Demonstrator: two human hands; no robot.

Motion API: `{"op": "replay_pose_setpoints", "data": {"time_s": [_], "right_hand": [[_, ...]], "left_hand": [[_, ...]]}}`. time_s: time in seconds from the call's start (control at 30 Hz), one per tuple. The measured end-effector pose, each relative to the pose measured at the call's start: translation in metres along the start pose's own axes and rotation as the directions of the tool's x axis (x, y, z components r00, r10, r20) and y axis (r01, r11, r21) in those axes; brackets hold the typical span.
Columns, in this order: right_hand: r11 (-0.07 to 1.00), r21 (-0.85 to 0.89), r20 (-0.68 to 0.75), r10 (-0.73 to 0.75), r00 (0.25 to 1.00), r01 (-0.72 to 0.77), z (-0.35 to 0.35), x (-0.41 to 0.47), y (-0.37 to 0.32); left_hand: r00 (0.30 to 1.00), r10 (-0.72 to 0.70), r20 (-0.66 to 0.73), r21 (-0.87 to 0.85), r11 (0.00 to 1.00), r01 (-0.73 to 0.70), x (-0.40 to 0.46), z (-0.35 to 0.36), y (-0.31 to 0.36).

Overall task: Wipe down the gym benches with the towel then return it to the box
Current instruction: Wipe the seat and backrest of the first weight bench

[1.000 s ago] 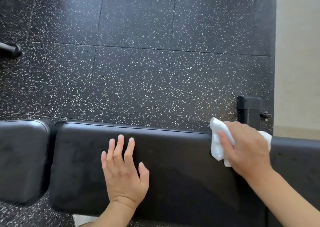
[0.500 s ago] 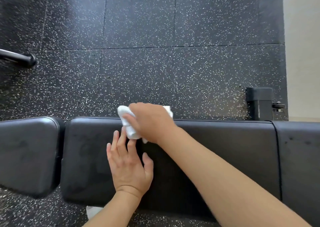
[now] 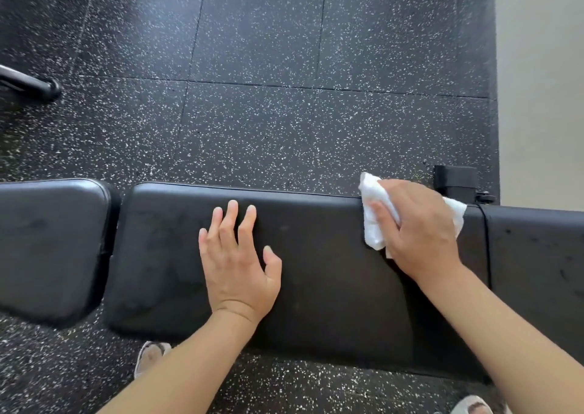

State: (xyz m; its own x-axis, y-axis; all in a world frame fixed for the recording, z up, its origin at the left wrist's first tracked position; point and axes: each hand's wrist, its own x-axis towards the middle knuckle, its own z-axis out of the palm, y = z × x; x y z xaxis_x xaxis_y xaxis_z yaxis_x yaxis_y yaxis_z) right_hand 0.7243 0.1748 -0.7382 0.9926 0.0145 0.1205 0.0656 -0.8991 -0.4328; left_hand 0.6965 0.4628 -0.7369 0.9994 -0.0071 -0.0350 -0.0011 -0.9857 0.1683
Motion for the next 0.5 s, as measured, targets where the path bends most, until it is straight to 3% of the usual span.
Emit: {"op": "replay_pose_setpoints", "data": {"time_s": [0.1, 0.3, 0.4, 0.5], "right_hand": [[0.995, 0.006, 0.001, -0.100, 0.995, 0.100, 0.023, -0.010, -0.044], [1.000, 0.009, -0.034, -0.011, 0.999, 0.011, 0.045, -0.013, -0.122], [0.994, 0.051, 0.012, -0.093, 0.996, 0.092, 0.061, -0.004, -0.162], [0.977, 0.121, 0.088, -0.184, 0.979, 0.173, 0.087, 0.012, -0.217]], "left_hand": [[1.000, -0.002, 0.018, -0.040, 0.999, 0.003, -0.001, -0.004, -0.001], [0.994, 0.038, 0.104, -0.291, 0.957, -0.006, -0.002, -0.025, -0.013], [0.979, 0.150, 0.140, -0.367, 0.926, -0.090, -0.012, -0.040, -0.056], [0.988, 0.078, 0.132, -0.319, 0.947, -0.032, -0.026, -0.056, -0.115]]}}
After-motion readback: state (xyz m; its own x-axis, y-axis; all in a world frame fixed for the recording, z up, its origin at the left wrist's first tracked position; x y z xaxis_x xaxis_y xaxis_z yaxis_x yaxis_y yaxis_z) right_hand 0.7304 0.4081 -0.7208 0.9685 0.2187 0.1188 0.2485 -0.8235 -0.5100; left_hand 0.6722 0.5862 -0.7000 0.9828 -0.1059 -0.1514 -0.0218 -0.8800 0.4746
